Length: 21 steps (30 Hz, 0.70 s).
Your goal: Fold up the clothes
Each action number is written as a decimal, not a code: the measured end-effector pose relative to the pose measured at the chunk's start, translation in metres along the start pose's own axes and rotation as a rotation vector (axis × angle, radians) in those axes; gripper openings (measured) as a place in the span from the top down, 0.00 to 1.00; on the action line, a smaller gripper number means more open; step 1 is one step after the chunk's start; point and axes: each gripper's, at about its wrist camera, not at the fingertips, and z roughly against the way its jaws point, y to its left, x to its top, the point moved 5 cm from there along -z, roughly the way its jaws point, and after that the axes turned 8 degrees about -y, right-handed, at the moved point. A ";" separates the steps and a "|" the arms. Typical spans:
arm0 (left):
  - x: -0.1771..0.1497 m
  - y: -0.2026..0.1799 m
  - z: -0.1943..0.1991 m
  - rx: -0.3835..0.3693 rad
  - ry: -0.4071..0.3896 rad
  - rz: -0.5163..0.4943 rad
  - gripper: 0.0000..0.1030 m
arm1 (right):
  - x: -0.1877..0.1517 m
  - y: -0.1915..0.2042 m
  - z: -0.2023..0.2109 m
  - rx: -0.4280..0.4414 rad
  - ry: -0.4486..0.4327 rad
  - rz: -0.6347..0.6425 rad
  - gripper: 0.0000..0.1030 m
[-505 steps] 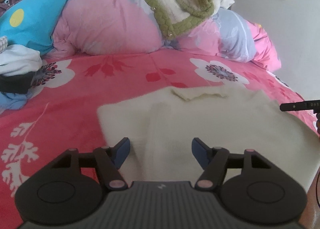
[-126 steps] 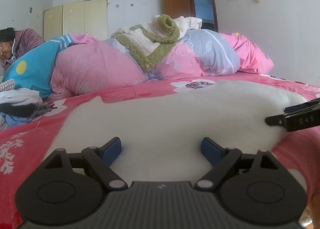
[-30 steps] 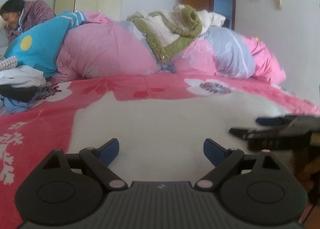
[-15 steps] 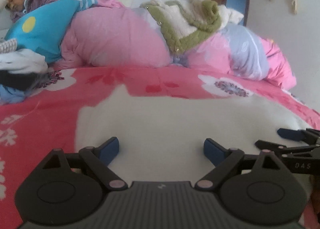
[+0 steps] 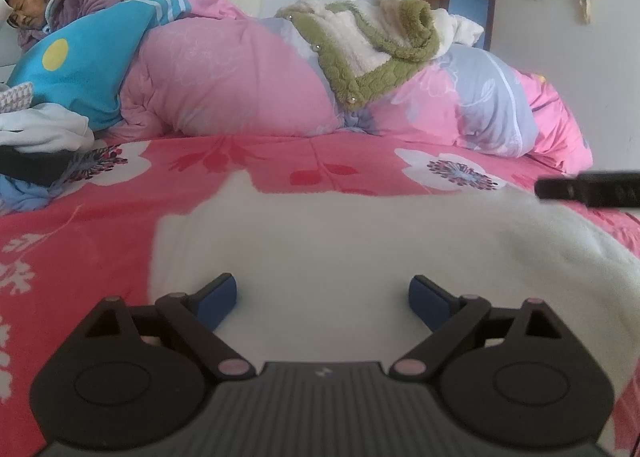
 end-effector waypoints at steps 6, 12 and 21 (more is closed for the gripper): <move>0.000 -0.003 -0.001 0.008 0.000 -0.014 0.09 | -0.051 -0.056 -0.062 -0.086 0.149 -0.066 0.11; 0.011 -0.006 0.003 0.010 0.018 -0.020 0.09 | -0.053 -0.060 -0.062 -0.075 0.127 -0.098 0.11; 0.057 -0.012 -0.020 0.006 0.019 -0.025 0.09 | -0.053 -0.060 -0.062 -0.071 0.122 -0.108 0.11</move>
